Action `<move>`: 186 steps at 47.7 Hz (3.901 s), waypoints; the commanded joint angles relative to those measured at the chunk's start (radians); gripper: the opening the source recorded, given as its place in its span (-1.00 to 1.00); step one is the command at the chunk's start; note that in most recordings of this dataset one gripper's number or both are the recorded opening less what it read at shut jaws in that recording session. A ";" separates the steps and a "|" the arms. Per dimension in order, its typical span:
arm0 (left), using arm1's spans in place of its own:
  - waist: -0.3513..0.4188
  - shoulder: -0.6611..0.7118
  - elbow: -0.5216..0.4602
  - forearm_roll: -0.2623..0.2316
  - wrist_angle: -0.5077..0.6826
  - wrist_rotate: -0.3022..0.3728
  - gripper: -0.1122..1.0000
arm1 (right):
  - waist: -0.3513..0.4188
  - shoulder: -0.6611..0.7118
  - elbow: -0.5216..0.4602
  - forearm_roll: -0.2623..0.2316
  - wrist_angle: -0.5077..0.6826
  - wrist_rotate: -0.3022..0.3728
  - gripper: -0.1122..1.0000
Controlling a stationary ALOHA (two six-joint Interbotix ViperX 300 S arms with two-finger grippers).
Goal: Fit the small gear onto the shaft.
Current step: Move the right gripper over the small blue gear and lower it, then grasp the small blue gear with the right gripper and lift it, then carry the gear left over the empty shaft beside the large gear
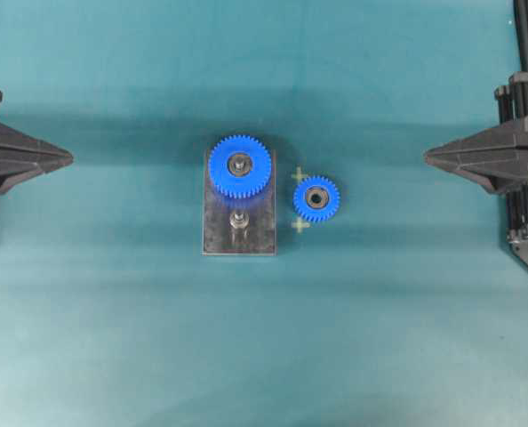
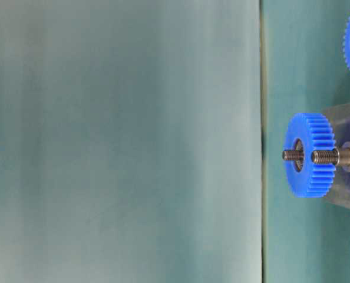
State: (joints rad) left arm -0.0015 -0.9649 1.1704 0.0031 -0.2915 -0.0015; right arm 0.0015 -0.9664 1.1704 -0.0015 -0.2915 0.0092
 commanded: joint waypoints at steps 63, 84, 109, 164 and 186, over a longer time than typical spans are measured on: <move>0.040 0.408 -0.170 0.011 0.187 -0.028 -0.80 | -0.187 0.807 -0.479 0.137 0.934 0.166 -0.78; 0.040 0.411 -0.166 0.011 0.187 -0.029 -0.80 | -0.190 0.962 -0.535 0.135 0.902 0.169 0.88; 0.034 0.410 -0.163 0.011 0.186 -0.031 -0.80 | -0.202 1.066 -0.578 0.124 0.873 0.173 0.80; 0.032 0.411 -0.133 0.012 0.156 -0.034 -0.80 | -0.184 1.063 -0.663 0.126 0.973 0.178 -0.18; 0.032 0.405 -0.135 0.011 0.156 -0.035 -0.80 | -0.117 1.052 -0.942 0.129 1.200 0.175 -0.18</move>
State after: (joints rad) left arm 0.0337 -0.5522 1.0492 0.0123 -0.1258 -0.0353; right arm -0.1304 0.0874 0.2930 0.1243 0.9035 0.1764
